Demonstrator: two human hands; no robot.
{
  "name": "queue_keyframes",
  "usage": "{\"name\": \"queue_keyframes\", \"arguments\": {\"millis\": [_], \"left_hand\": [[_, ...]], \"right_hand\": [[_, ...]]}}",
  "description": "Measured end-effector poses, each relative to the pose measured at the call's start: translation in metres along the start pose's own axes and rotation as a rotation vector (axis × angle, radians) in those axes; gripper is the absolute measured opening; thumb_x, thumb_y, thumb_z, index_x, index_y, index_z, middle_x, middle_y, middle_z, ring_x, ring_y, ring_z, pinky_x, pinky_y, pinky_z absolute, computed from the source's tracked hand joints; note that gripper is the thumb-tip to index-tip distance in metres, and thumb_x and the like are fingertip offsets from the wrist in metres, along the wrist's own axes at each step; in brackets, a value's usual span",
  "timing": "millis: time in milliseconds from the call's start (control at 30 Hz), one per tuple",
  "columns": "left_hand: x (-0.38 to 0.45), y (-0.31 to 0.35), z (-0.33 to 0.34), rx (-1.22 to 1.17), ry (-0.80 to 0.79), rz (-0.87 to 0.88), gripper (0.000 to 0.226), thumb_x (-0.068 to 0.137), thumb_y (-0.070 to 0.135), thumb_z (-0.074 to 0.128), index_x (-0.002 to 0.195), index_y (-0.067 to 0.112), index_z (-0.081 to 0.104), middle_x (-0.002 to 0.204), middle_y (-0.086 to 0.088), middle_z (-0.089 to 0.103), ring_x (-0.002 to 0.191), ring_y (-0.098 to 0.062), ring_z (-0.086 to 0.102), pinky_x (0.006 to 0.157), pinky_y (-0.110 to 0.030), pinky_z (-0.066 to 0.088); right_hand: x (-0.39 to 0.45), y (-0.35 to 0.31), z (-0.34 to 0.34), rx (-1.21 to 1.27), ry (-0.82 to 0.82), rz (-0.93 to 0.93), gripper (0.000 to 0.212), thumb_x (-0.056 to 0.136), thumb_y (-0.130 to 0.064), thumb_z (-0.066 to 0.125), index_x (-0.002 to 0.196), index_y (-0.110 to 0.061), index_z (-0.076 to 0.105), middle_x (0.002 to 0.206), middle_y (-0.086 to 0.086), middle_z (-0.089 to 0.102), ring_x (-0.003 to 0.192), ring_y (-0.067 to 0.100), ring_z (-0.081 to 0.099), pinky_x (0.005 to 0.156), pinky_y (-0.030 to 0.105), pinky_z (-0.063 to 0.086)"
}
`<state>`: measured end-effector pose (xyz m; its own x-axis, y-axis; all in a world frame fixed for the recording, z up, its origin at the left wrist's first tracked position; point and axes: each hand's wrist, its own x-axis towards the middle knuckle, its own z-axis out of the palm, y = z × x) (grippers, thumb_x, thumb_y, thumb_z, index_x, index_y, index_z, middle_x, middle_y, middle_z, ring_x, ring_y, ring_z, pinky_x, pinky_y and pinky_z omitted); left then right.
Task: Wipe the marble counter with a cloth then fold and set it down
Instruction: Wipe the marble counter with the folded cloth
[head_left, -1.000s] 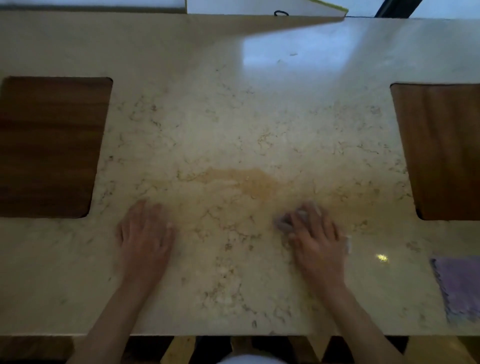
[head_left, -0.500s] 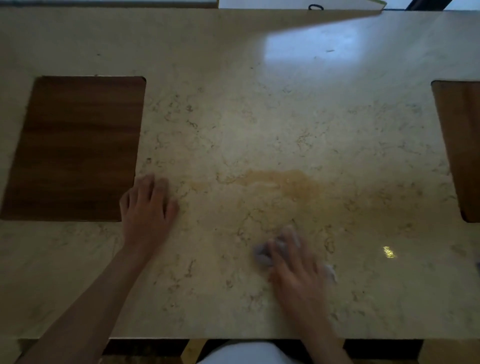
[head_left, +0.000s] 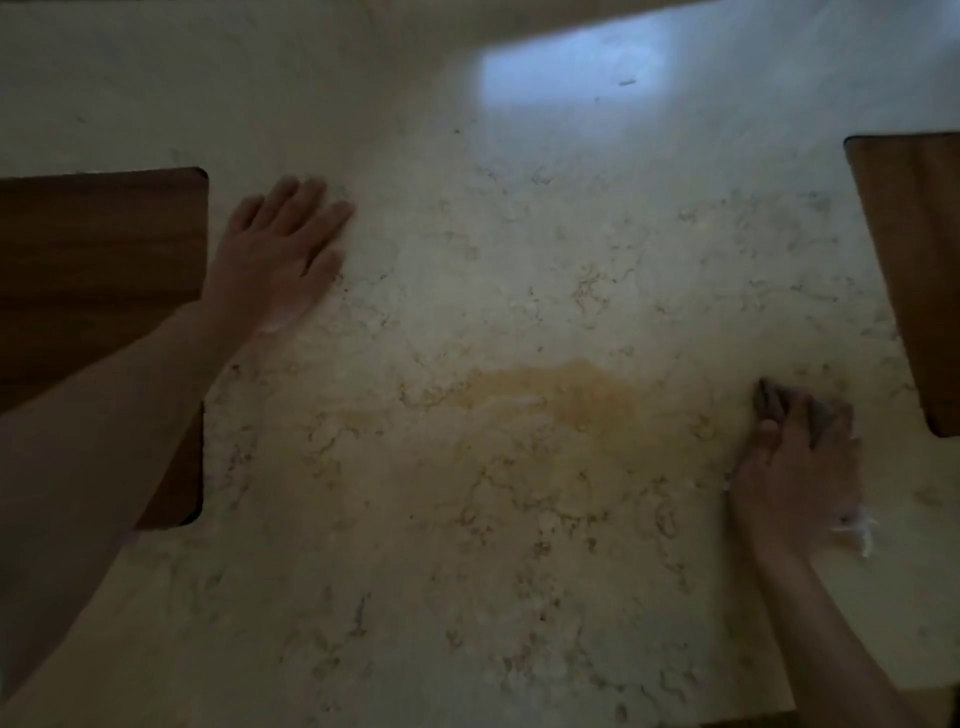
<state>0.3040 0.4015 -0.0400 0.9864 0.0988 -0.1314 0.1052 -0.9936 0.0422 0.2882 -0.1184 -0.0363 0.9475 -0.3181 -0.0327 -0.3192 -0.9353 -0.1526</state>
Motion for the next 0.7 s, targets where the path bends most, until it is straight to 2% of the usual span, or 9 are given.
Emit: {"name": "queue_keyframes", "arguments": {"millis": [133,233,333,400,500,567,600,633,700], "left_hand": [[0.0,0.0,-0.003,0.002,0.012,-0.006,0.062,0.099,0.055,0.011,0.156,0.035,0.018,0.167,-0.002,0.014,0.154,-0.024,0.008,0.121,-0.046,0.01],[0.0,-0.002,0.0,-0.024,0.007,0.002,0.062,0.098,0.056,0.012,0.156,0.035,0.02,0.167,0.0,0.014,0.154,-0.024,0.009,0.12,-0.046,0.01],[-0.001,-0.004,0.003,-0.038,0.042,0.01,0.06,0.099,0.055,0.016,0.155,0.035,0.023,0.167,-0.001,0.016,0.154,-0.025,0.011,0.12,-0.045,0.01],[0.0,-0.005,0.002,-0.056,0.054,0.027,0.058,0.1,0.053,0.018,0.155,0.034,0.023,0.167,-0.002,0.016,0.154,-0.025,0.01,0.12,-0.046,0.01],[-0.001,-0.006,0.003,-0.046,0.066,0.039,0.057,0.101,0.052,0.018,0.155,0.034,0.022,0.167,-0.003,0.016,0.154,-0.027,0.011,0.119,-0.048,0.011],[0.0,-0.006,0.003,-0.043,0.075,0.036,0.056,0.101,0.051,0.02,0.154,0.033,0.023,0.167,-0.004,0.018,0.153,-0.028,0.013,0.118,-0.049,0.013],[0.0,-0.005,0.004,-0.045,0.077,0.039,0.055,0.101,0.05,0.021,0.154,0.033,0.024,0.166,-0.004,0.018,0.153,-0.028,0.014,0.118,-0.05,0.013],[0.0,-0.004,0.005,-0.05,0.083,0.04,0.055,0.101,0.05,0.022,0.154,0.033,0.025,0.166,-0.004,0.018,0.153,-0.028,0.014,0.118,-0.05,0.013],[0.0,-0.005,0.005,-0.064,0.089,0.038,0.055,0.101,0.049,0.022,0.154,0.034,0.024,0.167,-0.003,0.017,0.153,-0.026,0.012,0.119,-0.049,0.011]], "right_hand": [[-0.01,-0.072,0.021,0.12,-0.022,-0.217,0.054,0.1,-0.035,0.032,0.148,-0.016,0.045,0.164,0.016,0.027,0.146,0.043,0.03,0.113,0.059,0.028],[-0.042,-0.132,0.036,0.103,-0.049,-0.613,0.049,0.102,-0.032,0.035,0.149,-0.019,0.044,0.163,0.014,0.03,0.148,0.04,0.029,0.109,0.053,0.033],[-0.064,-0.134,0.035,0.037,-0.143,-0.989,0.049,0.106,-0.034,0.035,0.153,-0.022,0.037,0.167,0.01,0.023,0.153,0.034,0.021,0.109,0.047,0.032],[-0.058,-0.103,0.031,0.083,-0.137,-0.893,0.049,0.105,-0.031,0.037,0.154,-0.025,0.036,0.166,0.011,0.023,0.153,0.037,0.021,0.113,0.051,0.032],[-0.041,-0.063,0.023,0.053,-0.088,-0.438,0.053,0.103,-0.032,0.033,0.155,-0.024,0.033,0.167,0.01,0.022,0.151,0.04,0.022,0.115,0.058,0.028],[-0.035,-0.082,0.025,0.057,-0.053,-0.161,0.055,0.102,-0.034,0.03,0.156,-0.021,0.034,0.168,0.01,0.018,0.152,0.04,0.019,0.117,0.057,0.024],[-0.037,-0.104,0.027,0.061,-0.032,-0.113,0.055,0.101,-0.034,0.032,0.154,-0.02,0.037,0.167,0.011,0.02,0.151,0.04,0.021,0.116,0.057,0.025],[-0.045,-0.132,0.029,0.073,-0.022,-0.16,0.053,0.101,-0.032,0.036,0.152,-0.019,0.041,0.166,0.013,0.024,0.15,0.041,0.025,0.115,0.056,0.029],[-0.072,-0.187,0.039,0.138,-0.004,-0.476,0.048,0.1,-0.026,0.048,0.147,-0.018,0.048,0.162,0.015,0.033,0.147,0.041,0.032,0.111,0.055,0.034]]}}
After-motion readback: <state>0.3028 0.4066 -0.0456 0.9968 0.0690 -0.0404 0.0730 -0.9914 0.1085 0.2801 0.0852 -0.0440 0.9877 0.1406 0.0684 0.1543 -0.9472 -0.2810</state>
